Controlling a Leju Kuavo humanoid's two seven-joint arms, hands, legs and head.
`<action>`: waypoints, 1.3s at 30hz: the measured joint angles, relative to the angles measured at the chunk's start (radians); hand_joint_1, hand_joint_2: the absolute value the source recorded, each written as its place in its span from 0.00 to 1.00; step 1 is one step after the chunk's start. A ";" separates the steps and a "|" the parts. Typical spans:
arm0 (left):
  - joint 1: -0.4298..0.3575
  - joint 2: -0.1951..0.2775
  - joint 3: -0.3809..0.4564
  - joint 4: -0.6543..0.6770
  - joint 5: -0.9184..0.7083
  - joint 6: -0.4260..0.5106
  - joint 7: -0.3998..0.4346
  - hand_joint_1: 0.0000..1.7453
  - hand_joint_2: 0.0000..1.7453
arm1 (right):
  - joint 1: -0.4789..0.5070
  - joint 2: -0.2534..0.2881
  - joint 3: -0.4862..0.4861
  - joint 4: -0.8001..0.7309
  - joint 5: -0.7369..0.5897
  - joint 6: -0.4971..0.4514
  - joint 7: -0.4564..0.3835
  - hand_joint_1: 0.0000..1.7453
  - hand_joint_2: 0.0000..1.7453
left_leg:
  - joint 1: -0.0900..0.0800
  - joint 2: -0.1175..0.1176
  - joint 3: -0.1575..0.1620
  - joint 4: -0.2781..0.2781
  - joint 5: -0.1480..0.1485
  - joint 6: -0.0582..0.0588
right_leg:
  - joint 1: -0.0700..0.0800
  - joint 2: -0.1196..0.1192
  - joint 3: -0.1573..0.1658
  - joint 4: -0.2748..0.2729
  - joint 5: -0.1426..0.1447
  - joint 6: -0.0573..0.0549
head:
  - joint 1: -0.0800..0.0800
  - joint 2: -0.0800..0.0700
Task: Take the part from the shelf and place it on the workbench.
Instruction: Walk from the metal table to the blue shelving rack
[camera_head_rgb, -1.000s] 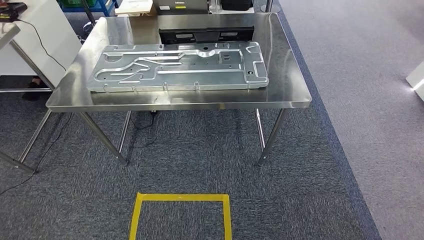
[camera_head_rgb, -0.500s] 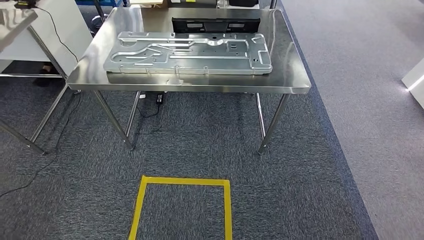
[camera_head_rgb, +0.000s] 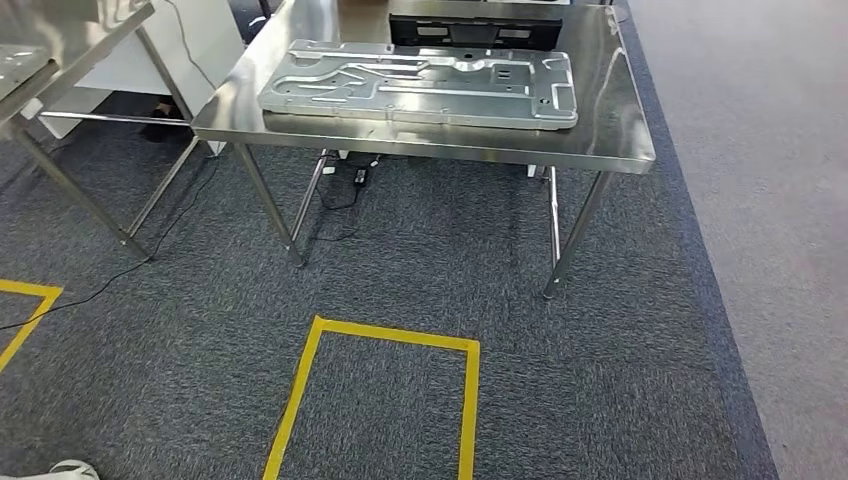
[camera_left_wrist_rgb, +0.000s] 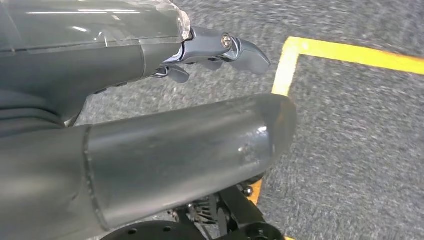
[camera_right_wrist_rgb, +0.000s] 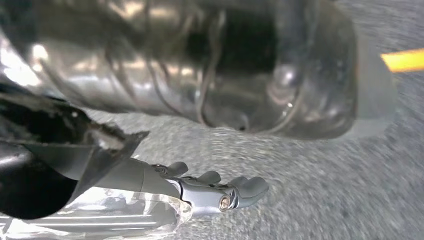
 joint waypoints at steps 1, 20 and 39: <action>0.001 0.000 0.001 0.000 -0.003 0.001 0.000 0.00 0.00 | 0.001 0.000 0.000 0.002 0.007 0.007 0.008 0.00 0.00 | 0.000 0.004 -0.015 0.054 -0.021 -0.003 | 0.003 -0.015 -0.007 0.002 0.004 0.000 | 0.000 0.000; -0.004 0.003 0.015 0.001 -0.048 0.016 0.000 0.00 0.00 | -0.031 0.003 -0.060 0.060 0.148 0.092 0.027 0.00 0.00 | -0.005 -0.042 0.169 -0.237 0.087 0.060 | -0.005 0.034 -0.110 0.167 -0.024 0.055 | 0.000 0.000; -0.019 -0.016 0.015 0.025 -0.100 0.075 -0.004 0.00 0.00 | -0.034 0.004 -0.163 0.063 0.190 0.201 0.054 0.00 0.00 | -0.007 0.067 0.160 -0.211 0.072 0.019 | 0.003 -0.078 -0.048 0.019 0.022 0.027 | -0.001 0.000</action>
